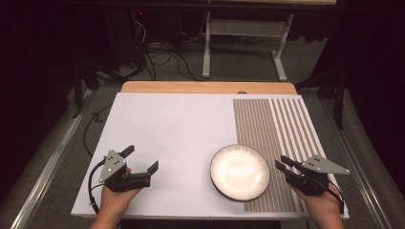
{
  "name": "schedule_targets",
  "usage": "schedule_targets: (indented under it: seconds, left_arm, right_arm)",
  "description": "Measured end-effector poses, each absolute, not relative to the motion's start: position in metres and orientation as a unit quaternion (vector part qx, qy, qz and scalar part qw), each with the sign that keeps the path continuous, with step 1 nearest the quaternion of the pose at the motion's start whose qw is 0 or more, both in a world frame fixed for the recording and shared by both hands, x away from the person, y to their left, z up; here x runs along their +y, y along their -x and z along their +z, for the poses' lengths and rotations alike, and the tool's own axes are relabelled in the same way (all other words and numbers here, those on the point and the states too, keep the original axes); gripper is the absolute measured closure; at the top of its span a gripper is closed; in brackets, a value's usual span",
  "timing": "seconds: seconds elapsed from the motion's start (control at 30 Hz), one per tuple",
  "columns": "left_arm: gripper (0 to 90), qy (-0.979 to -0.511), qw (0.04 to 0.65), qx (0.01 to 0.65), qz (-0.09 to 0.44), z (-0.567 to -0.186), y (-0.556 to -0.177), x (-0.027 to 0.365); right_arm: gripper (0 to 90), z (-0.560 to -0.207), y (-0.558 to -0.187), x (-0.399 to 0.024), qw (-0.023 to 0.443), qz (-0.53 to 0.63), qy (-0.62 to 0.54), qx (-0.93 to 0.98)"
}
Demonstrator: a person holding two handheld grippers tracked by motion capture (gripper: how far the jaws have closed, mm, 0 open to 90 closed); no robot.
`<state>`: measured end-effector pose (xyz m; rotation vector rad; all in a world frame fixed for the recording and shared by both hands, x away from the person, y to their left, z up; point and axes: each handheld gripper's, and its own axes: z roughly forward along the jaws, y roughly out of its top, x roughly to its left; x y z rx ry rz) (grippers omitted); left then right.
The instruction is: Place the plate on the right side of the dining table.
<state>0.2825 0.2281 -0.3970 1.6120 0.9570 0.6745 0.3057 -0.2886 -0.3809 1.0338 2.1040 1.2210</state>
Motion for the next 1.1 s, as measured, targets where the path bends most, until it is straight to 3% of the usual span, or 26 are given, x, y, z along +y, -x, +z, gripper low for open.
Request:
schedule_targets:
  seconds: [0.2, 1.1]
  left_arm:
    - [3.7, -0.683, 0.541, 0.396, 0.292, -0.398, -0.282, 0.226]
    - [0.5, -0.684, 0.545, 0.389, 0.289, -0.394, -0.281, 0.226]
  right_arm:
    - [90.0, -0.385, -0.308, -0.285, 0.212, 0.43, -0.39, 0.786]
    - [90.0, -0.393, -0.308, -0.269, 0.212, 0.375, -0.353, 0.831]
